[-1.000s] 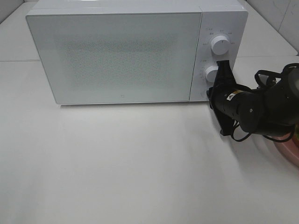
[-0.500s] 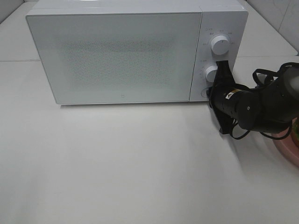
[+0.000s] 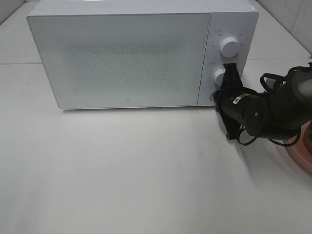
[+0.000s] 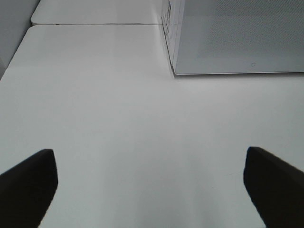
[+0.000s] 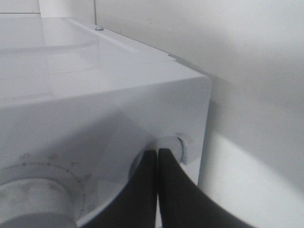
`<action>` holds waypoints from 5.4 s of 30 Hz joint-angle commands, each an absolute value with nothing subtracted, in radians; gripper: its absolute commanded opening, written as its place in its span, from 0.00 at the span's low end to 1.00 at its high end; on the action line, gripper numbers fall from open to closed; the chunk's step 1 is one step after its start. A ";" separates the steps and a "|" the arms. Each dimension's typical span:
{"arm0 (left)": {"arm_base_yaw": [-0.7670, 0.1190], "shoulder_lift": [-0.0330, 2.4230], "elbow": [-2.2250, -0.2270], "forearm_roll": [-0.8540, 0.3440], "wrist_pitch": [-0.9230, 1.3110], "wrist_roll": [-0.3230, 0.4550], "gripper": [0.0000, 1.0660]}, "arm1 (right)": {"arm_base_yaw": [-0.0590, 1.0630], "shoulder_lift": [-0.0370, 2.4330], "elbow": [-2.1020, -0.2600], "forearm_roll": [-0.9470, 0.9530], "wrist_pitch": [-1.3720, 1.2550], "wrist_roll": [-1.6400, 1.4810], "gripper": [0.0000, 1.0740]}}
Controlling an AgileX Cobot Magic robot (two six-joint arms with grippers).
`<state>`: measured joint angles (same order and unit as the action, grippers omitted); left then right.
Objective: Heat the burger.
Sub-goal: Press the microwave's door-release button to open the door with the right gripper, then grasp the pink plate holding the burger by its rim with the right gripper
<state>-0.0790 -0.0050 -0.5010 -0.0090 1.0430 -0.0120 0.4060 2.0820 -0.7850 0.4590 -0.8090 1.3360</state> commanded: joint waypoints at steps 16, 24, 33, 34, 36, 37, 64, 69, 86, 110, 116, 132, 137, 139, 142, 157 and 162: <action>-0.077 -0.021 -0.498 -0.020 1.034 -0.011 0.94 | 0.405 2.099 -0.861 0.442 -0.938 1.372 0.00; -0.077 -0.021 -0.498 -0.020 1.034 -0.011 0.94 | 0.405 2.111 -0.889 0.456 -0.975 1.359 0.00; -0.077 -0.021 -0.498 -0.020 1.034 -0.011 0.94 | 0.378 2.117 -0.944 0.433 -0.969 1.354 0.00; -0.077 -0.021 -0.498 -0.020 1.034 -0.011 0.94 | 0.378 2.117 -0.944 0.433 -0.969 1.354 0.00; -0.077 -0.021 -0.498 -0.020 1.034 -0.011 0.94 | 0.372 2.117 -0.946 0.420 -0.963 1.354 0.00; -0.077 -0.021 -0.498 -0.020 1.034 -0.011 0.94 | 0.372 2.117 -0.946 0.420 -0.963 1.354 0.00; -0.077 -0.021 -0.498 -0.020 1.034 -0.011 0.94 | 0.373 2.084 -0.783 0.343 -0.911 1.377 0.00; -0.077 -0.021 -0.498 -0.020 1.034 -0.011 0.94 | 0.373 2.083 -0.763 0.336 -0.900 1.384 0.00; -0.077 -0.021 -0.498 -0.019 1.034 -0.011 0.94 | 0.373 2.031 -0.672 0.328 -0.840 1.383 0.00; -0.077 -0.021 -0.498 -0.018 1.034 -0.011 0.94 | 0.372 1.505 -0.512 0.353 -0.115 0.314 0.00; -0.077 -0.021 -0.498 -0.018 1.034 -0.011 0.94 | 0.369 1.365 -0.535 0.374 0.359 -0.284 0.00; -0.077 -0.021 -0.498 -0.018 1.034 -0.011 0.94 | 0.369 1.362 -0.623 0.215 0.558 -0.213 0.92; -0.077 -0.021 -0.498 -0.018 1.034 -0.012 0.94 | 0.367 1.410 -0.671 0.174 0.611 -0.211 0.92; -0.077 -0.021 -0.498 -0.018 1.034 -0.012 0.94 | 0.357 1.425 -0.678 0.173 0.618 -0.209 0.92; -0.077 -0.021 -0.498 -0.018 1.034 -0.012 0.94 | 0.322 1.491 -0.707 0.160 0.642 -0.208 0.92; -0.077 -0.021 -0.498 -0.018 1.034 -0.012 0.94 | 0.080 1.701 -0.846 0.155 0.618 -0.307 0.92; -0.077 -0.021 -0.498 -0.018 1.034 -0.012 0.94 | 0.020 1.765 -0.849 0.160 0.570 -0.307 0.92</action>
<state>-0.0790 -0.0050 -0.5010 -0.0090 1.0430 -0.0120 0.0310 1.7380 -0.8420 0.1610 0.5890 -0.2910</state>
